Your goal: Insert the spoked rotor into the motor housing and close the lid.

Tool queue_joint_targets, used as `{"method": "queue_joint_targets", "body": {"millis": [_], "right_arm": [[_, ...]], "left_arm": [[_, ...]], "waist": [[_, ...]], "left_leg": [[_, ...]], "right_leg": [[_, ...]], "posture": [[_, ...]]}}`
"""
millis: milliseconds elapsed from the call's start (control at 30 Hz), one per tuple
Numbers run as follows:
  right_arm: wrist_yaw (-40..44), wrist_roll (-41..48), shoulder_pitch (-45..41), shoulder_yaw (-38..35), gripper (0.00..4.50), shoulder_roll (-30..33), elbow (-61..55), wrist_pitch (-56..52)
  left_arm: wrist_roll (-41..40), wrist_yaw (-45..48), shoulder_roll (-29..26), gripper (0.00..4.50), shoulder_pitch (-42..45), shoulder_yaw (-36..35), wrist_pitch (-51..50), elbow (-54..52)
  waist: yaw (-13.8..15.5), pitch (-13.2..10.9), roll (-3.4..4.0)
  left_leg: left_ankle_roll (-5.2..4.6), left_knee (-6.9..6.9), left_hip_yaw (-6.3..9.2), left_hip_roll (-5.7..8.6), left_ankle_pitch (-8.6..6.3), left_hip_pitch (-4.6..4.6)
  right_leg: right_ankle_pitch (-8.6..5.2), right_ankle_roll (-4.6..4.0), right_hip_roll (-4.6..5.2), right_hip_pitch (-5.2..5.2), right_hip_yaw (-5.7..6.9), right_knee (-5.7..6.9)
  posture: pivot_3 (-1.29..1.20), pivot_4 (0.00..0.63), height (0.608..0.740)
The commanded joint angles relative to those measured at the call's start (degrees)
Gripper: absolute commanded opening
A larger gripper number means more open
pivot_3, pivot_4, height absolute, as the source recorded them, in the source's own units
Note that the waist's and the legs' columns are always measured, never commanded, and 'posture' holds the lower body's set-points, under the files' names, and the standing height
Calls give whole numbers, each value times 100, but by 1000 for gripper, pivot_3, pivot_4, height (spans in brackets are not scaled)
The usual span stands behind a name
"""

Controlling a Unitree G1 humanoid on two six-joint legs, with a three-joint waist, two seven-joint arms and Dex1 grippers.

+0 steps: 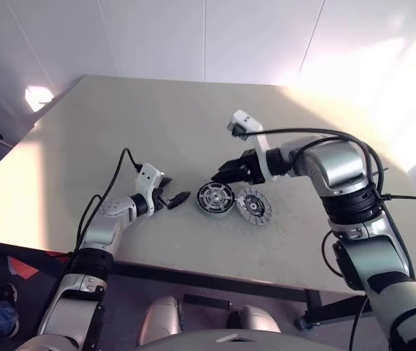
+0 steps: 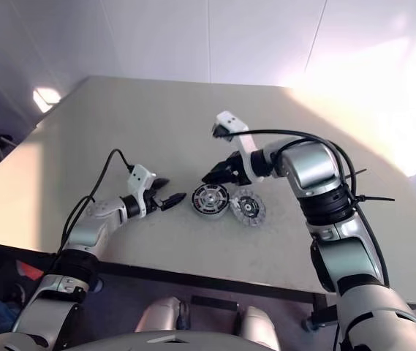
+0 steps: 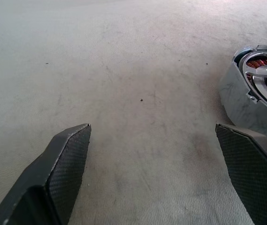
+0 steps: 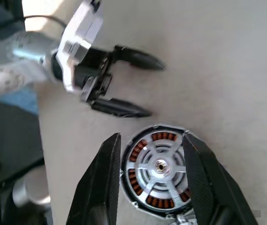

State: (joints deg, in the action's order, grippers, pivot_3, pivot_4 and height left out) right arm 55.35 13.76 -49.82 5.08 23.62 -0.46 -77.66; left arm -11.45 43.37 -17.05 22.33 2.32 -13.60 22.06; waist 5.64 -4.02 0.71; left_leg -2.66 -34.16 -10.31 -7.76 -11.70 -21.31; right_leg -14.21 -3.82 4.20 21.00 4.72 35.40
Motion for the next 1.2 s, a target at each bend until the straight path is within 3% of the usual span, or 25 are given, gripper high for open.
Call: {"method": "queue_joint_targets", "body": {"millis": [33, 133, 233, 400, 600, 667, 767, 833, 1200], "right_arm": [[-964, 25, -106, -1466, 2302, -291, 356, -823], [-1491, -5, 159, -2570, 2302, -389, 203, -1390], [-1974, 590, 783, -3534, 2302, -494, -197, -1484], [-3014, 2933, 2238, -4500, 2302, -548, -1173, -1484], [-5518, 6024, 3731, -5191, 2302, -1064, -1575, -1484], [-6383, 7082, 4339, -5024, 2302, -1112, -1702, -1249], [-7820, 9082, 5421, -4063, 2302, -609, -1889, 86], [-8370, 9779, 5832, -3604, 2302, -304, -2053, 831], [-8556, 9924, 6592, -2453, 2302, 101, -2675, 2562]], "left_arm": [[-34, 64, 15, 4500, -44, 27, -88, 57], [-20, 177, 9, 4500, -43, 94, -106, 90], [-2, 267, 3, 4500, 76, 114, -97, 223], [75, 464, 21, 4500, 316, 226, -65, 504], [160, 677, -11, 4500, 397, 368, -38, 675], [195, 761, -55, 4500, 399, 406, -50, 681], [241, 876, -115, 4500, 437, 454, -66, 713], [264, 948, -156, 4500, 487, 482, -75, 745], [376, 1132, -179, 4500, 777, 585, -21, 979]], "waist": [[10, 0, 0], [42, 0, 0], [77, 1, 2], [206, 8, 32], [223, 26, 53], [244, 34, 64], [312, 51, 93], [312, 59, 105], [311, 73, 79]], "left_leg": [[2, 1, 0, 1, 1, 0], [2, 1, 0, 3, 1, -7], [3, 8, -1, 3, 2, -5], [9, 16, -2, 3, 5, 1], [21, 60, -2, 7, 12, 53], [24, 101, -2, 18, 14, 73], [25, 131, -2, 25, 14, 74], [24, 150, -2, 35, 12, 78], [18, 161, 5, 43, 7, 63]], "right_leg": [[0, 0, 0, -1, 0, -1], [0, 0, 0, 3, 0, -3], [-1, 2, 0, 3, 0, -3], [-5, 9, 0, 5, 0, -3], [-29, 52, 1, -39, -1, -46], [-30, 55, 3, -53, -1, -73], [-41, 70, 3, -54, -1, -96], [-49, 85, 9, -55, -6, -103], [-46, 108, 10, -58, -5, -134]], "posture": [[0, 0, 740], [0, 0, 740], [0, 0, 740], [0, 0, 740], [0, 0, 740], [0, 0, 740], [0, 0, 740], [0, 0, 740], [0, 0, 740]]}}
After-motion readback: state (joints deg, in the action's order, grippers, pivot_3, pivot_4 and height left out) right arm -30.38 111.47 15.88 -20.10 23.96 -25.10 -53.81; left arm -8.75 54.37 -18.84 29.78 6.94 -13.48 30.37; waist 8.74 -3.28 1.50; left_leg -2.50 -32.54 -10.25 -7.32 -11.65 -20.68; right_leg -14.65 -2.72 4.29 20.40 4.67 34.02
